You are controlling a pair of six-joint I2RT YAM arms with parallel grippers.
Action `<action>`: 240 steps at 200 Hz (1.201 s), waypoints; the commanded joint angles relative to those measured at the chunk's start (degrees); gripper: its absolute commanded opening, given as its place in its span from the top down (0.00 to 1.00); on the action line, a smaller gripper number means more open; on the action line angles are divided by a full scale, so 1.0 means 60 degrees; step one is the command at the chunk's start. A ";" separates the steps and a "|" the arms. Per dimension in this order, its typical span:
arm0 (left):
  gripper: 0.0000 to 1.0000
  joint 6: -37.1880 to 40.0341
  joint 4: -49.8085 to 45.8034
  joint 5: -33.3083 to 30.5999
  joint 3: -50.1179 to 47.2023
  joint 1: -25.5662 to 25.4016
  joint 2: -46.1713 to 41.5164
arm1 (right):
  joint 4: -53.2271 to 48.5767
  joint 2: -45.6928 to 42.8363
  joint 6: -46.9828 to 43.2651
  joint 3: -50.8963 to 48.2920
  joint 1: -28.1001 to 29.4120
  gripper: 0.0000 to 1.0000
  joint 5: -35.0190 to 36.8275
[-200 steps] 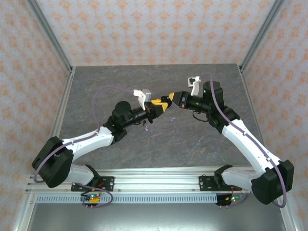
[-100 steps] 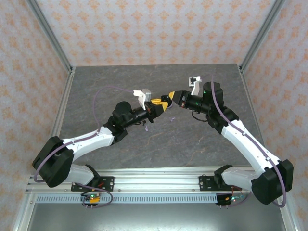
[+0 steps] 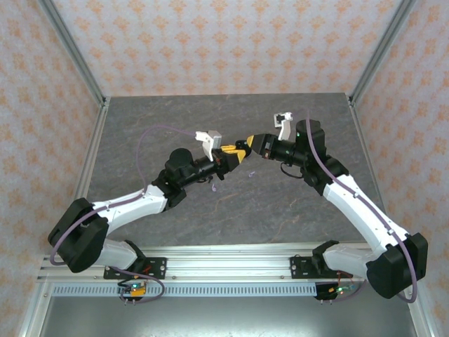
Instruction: Insert wireless bluetooth earbuds into charging case
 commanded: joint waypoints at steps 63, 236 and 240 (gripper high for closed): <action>0.91 0.0205 0.0505 -0.0020 0.0322 -0.0043 -0.0122 | -0.1132 -0.0164 -0.0637 0.0341 0.0138 0.77 -0.0486; 0.92 0.1004 -0.1089 -0.0106 0.0485 -0.0057 -0.0184 | -0.1184 -0.0350 -0.0663 0.0094 0.0144 0.88 0.0103; 0.92 0.1047 -0.1163 -0.0120 0.0485 -0.0061 -0.0182 | -0.1178 -0.0357 -0.0657 0.0061 0.0138 0.88 0.0125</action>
